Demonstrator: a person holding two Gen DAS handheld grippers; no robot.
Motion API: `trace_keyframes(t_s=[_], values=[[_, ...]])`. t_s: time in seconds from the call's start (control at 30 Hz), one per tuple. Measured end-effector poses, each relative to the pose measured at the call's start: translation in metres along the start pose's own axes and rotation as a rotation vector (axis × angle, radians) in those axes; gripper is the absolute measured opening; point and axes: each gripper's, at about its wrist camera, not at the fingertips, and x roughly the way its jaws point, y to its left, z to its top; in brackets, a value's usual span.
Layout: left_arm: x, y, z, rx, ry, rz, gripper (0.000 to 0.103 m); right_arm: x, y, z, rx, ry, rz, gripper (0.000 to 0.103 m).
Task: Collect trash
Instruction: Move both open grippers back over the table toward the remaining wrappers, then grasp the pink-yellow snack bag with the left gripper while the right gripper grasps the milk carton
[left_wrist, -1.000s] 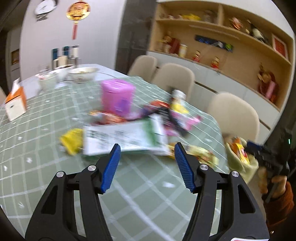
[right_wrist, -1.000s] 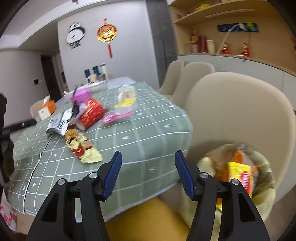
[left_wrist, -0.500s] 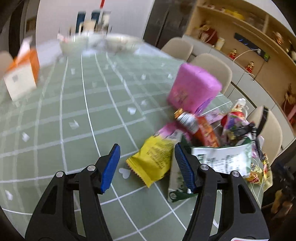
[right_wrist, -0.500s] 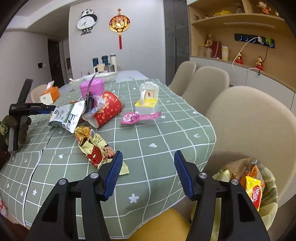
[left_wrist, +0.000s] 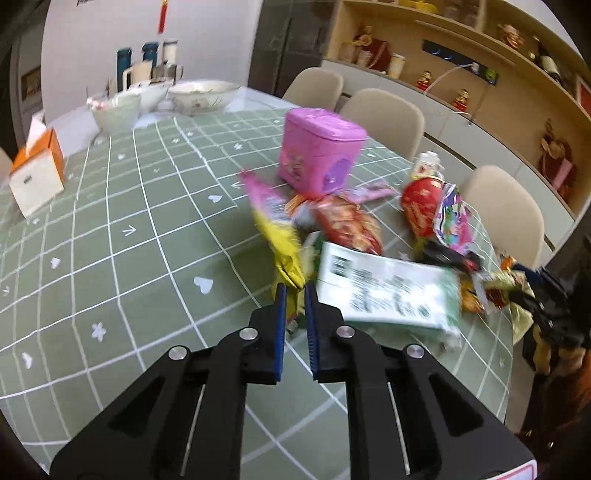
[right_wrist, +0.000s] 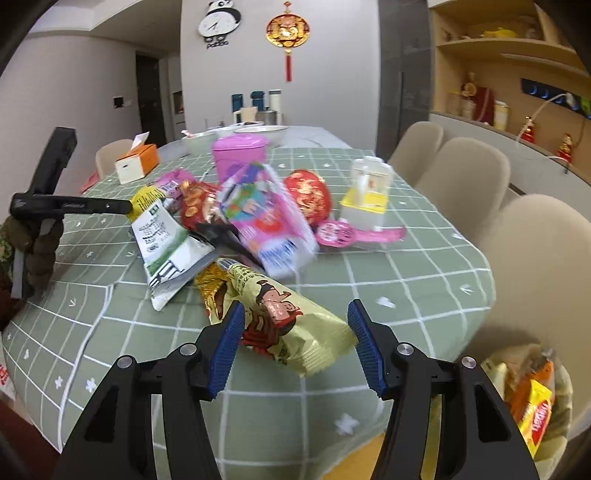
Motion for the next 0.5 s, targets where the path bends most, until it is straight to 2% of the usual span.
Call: trace_keyframes(t_s=[0.13, 0.23, 0.27, 0.33, 0.37, 0.4, 0.5], values=[[-0.016, -0.003, -0.009, -0.001, -0.002, -0.034, 0.009, -0.01, 0.011, 0.014, -0.038, -0.069, -0.052, 0.055], [-0.02, -0.003, -0.016, -0.004, 0.011, -0.033, 0.009, -0.015, 0.013, 0.026, -0.035, -0.088, -0.117, 0.055], [-0.021, -0.002, -0.018, -0.012, 0.015, -0.033, 0.01, -0.016, 0.013, 0.028, -0.036, -0.095, -0.114, 0.055], [-0.023, 0.005, -0.023, -0.043, 0.018, -0.032, 0.022, -0.017, 0.019, 0.034, -0.044, -0.091, -0.058, 0.055], [-0.024, 0.007, -0.024, -0.05, 0.015, -0.031, 0.037, -0.014, 0.025, 0.038, -0.052, -0.076, 0.0, 0.055], [-0.026, 0.011, -0.024, -0.059, -0.001, -0.029, 0.041, -0.011, 0.032, 0.042, -0.061, -0.065, 0.043, 0.055], [-0.03, 0.018, -0.02, -0.088, -0.051, -0.016, 0.043, 0.014, 0.065, 0.058, -0.115, 0.015, 0.203, 0.055]])
